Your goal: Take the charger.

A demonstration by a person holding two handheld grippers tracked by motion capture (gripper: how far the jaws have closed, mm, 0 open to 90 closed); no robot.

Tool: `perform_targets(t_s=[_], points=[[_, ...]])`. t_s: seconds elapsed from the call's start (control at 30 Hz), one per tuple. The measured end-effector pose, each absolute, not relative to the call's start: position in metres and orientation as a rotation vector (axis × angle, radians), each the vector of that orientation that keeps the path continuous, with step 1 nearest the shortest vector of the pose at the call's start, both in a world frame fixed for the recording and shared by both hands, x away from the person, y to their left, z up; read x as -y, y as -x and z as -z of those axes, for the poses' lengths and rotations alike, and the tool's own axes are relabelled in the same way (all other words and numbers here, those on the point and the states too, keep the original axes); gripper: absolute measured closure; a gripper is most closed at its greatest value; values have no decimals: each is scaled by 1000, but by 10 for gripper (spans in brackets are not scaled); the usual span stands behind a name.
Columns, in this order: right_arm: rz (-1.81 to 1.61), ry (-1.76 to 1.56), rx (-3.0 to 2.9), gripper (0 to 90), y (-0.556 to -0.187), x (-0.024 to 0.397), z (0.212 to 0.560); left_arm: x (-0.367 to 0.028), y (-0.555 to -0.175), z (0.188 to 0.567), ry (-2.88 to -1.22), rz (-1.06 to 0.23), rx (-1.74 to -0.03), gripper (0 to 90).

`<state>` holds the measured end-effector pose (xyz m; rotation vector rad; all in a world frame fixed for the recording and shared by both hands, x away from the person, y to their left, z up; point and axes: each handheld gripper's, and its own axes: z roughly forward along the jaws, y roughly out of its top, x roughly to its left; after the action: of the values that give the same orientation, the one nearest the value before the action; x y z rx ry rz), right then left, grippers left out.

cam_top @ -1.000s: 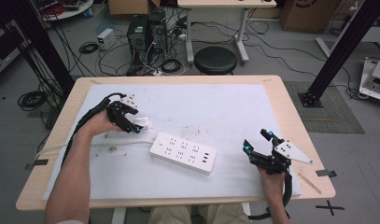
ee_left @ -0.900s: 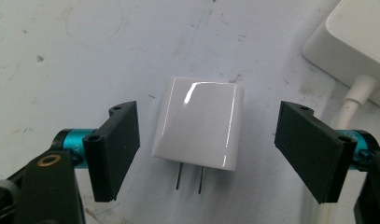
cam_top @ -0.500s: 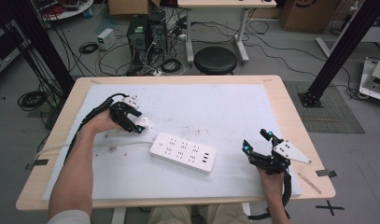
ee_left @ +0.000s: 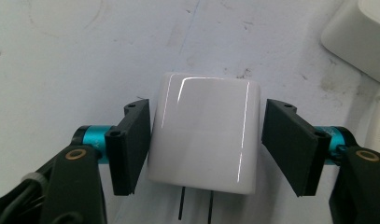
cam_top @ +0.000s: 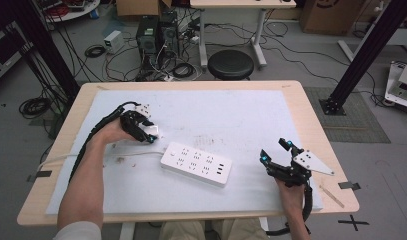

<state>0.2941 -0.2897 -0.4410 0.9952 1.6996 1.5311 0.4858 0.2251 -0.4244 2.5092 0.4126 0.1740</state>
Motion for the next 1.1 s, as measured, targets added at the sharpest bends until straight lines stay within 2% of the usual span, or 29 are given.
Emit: perform_targets(t_s=[0.47, 0.93, 1.1], points=[[-1531, -990, -1699, 197, -294, 289, 441, -226, -483, 427, -2515, -216, -395, 418], [-1533, -988, -1694, 197, -295, 290, 441, -229, -481, 425, -2484, -207, -471, 423], [-1544, -1004, -1693, 197, -294, 291, 441, -230, -478, 421, -2480, -240, -503, 424]])
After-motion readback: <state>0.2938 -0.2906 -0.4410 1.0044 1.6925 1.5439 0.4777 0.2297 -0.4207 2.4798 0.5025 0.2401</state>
